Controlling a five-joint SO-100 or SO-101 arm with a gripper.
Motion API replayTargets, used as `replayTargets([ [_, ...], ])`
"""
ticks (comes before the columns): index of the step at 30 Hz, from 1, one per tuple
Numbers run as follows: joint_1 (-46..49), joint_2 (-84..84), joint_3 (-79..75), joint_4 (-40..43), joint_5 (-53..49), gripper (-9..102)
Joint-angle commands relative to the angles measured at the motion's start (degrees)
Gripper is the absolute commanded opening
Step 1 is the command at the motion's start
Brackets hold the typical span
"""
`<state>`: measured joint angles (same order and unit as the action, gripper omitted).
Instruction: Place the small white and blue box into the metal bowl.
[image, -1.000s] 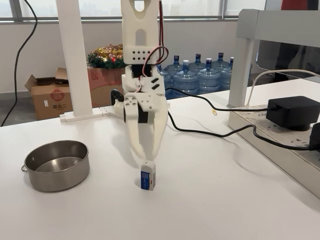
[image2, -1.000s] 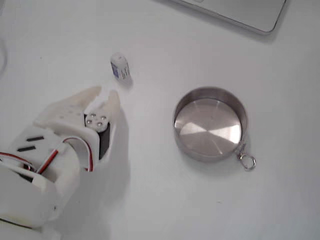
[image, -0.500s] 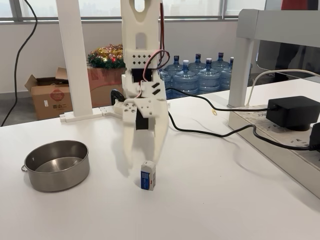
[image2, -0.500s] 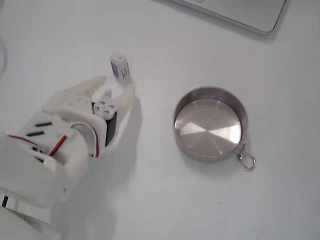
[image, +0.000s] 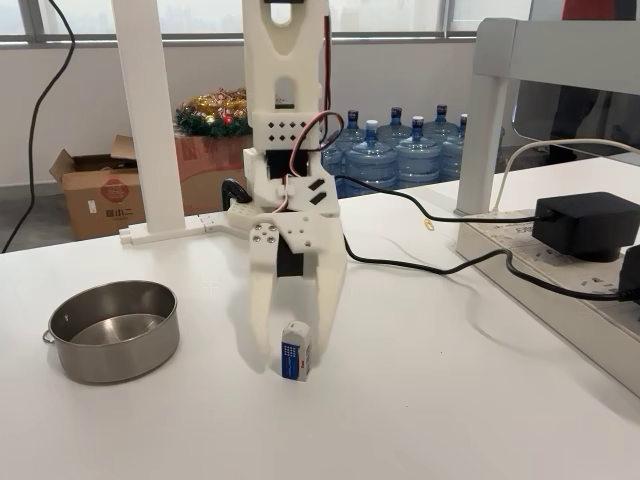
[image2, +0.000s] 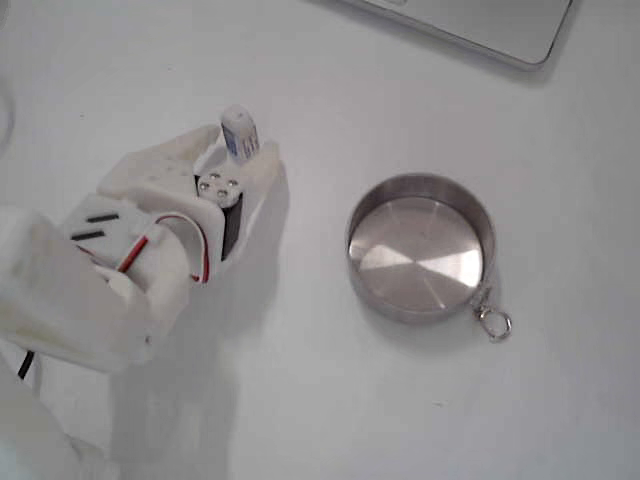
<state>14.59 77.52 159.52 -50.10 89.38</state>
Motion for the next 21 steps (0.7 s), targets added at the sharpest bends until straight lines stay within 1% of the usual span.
replayTargets([
  [1,-0.44,-0.62,-2.11,-1.14,0.35,19],
  [9,-0.26,-3.34,-5.45,-1.14,0.35,19],
  [21,0.62,-4.13,-6.33,-1.14,0.35,18],
])
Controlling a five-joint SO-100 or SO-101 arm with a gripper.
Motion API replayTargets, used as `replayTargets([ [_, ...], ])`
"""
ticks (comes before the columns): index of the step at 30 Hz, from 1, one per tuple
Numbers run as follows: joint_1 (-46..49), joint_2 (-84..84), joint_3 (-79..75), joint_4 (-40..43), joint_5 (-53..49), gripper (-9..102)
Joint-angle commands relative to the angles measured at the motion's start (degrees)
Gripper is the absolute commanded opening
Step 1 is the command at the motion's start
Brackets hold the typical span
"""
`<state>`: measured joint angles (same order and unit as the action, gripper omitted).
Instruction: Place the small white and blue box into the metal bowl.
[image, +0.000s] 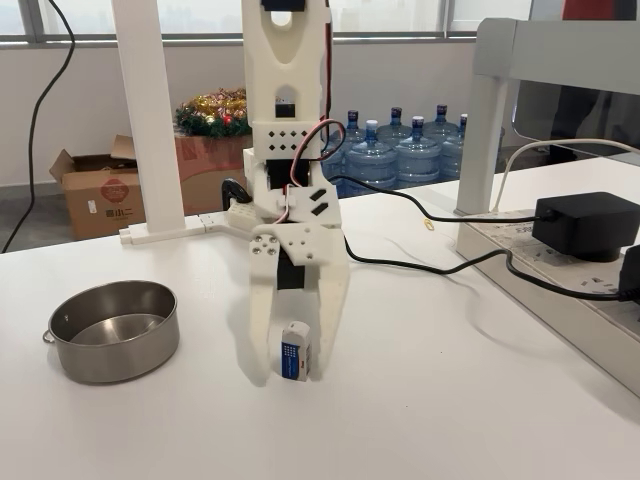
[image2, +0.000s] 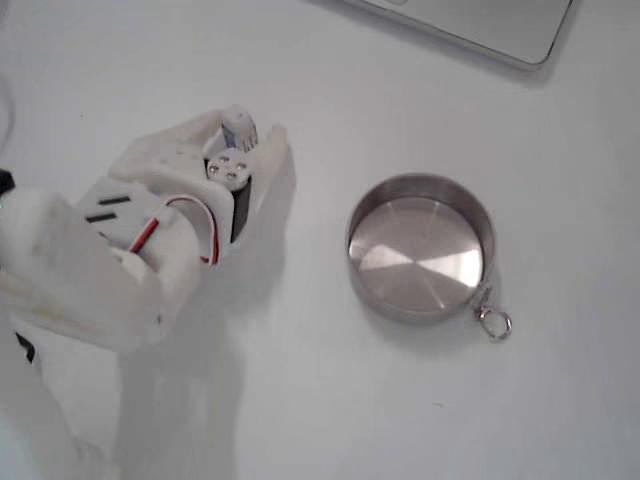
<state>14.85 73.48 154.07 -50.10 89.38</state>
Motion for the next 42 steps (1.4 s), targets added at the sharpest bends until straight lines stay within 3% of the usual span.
replayTargets([
  [1,0.35,-0.09,-0.97,-1.14,0.35,18],
  [13,1.05,-0.09,-0.97,-1.14,0.35,18],
  [25,1.05,-0.09,-0.97,-1.14,0.35,0],
  [33,3.52,1.05,0.0,-1.14,0.35,0],
  [42,9.49,15.21,6.5,-1.14,0.35,0],
])
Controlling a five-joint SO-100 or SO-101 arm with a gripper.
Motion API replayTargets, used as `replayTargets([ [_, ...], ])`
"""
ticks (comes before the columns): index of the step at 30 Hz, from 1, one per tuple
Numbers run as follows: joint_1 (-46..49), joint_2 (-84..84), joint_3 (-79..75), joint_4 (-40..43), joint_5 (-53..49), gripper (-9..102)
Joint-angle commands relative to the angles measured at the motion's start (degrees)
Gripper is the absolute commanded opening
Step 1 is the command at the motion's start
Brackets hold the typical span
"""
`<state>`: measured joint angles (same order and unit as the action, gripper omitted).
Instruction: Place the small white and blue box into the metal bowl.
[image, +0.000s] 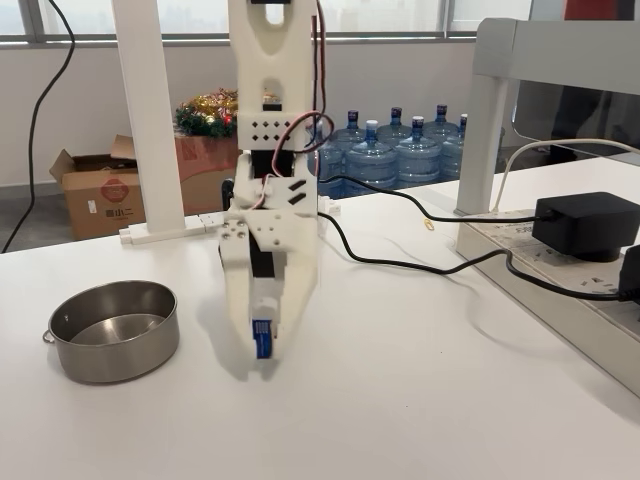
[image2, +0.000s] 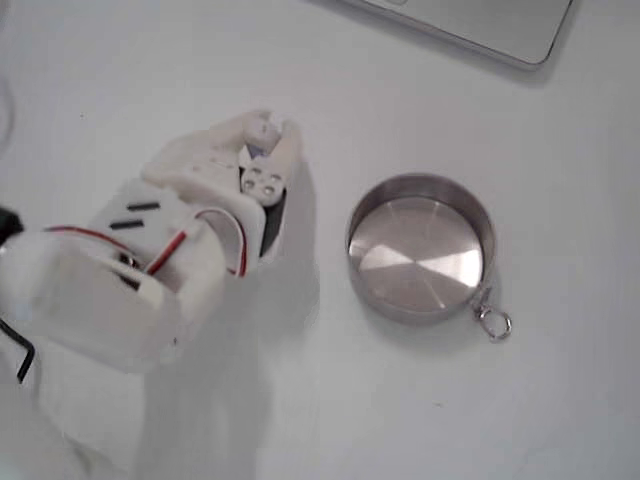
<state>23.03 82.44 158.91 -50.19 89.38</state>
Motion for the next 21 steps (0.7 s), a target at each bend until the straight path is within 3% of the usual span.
replayTargets([
  [1,1.49,8.17,2.37,-0.97,0.35,0],
  [21,15.64,15.91,5.45,-0.88,-0.44,0],
])
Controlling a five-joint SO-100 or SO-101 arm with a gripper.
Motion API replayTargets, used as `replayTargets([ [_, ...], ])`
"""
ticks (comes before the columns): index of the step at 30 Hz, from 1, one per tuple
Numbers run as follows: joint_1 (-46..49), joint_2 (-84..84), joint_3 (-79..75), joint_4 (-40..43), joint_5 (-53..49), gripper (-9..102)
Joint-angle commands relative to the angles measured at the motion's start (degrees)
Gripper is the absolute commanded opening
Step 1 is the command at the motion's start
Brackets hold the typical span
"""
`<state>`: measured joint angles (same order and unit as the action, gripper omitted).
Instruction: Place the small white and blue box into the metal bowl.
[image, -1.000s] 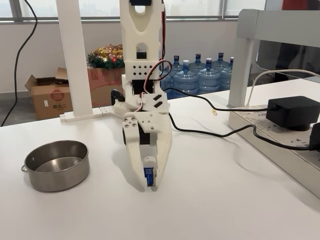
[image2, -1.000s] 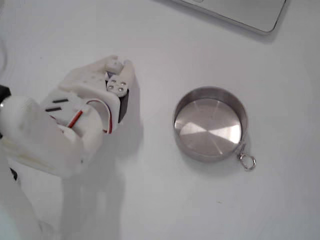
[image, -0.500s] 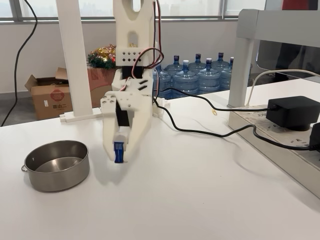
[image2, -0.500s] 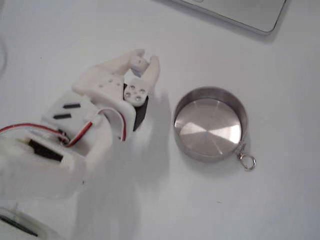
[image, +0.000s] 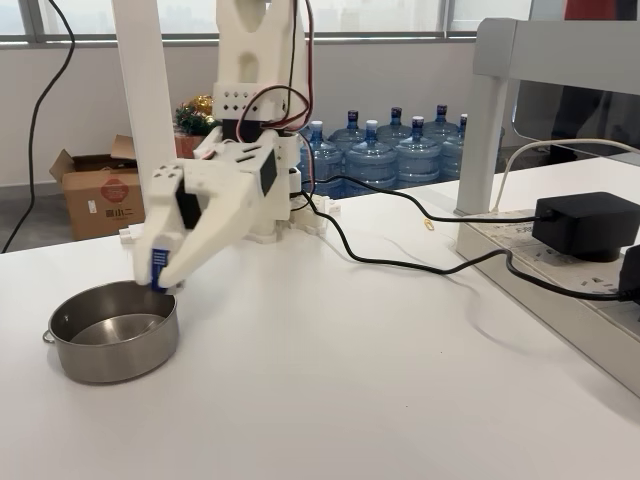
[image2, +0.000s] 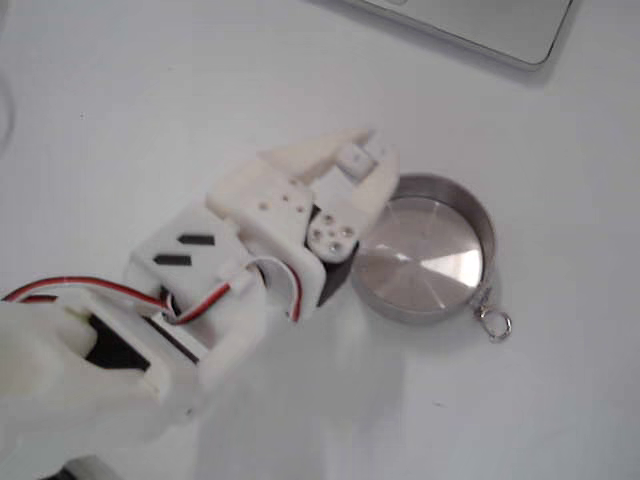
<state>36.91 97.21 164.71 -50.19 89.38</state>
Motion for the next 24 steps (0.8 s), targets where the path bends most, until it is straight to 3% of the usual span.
replayTargets([
  [1,2.55,1.14,-0.35,-0.88,-0.44,0],
  [11,9.93,0.97,-0.35,-0.88,-0.44,1],
  [24,9.05,0.18,0.18,-0.88,0.35,9],
])
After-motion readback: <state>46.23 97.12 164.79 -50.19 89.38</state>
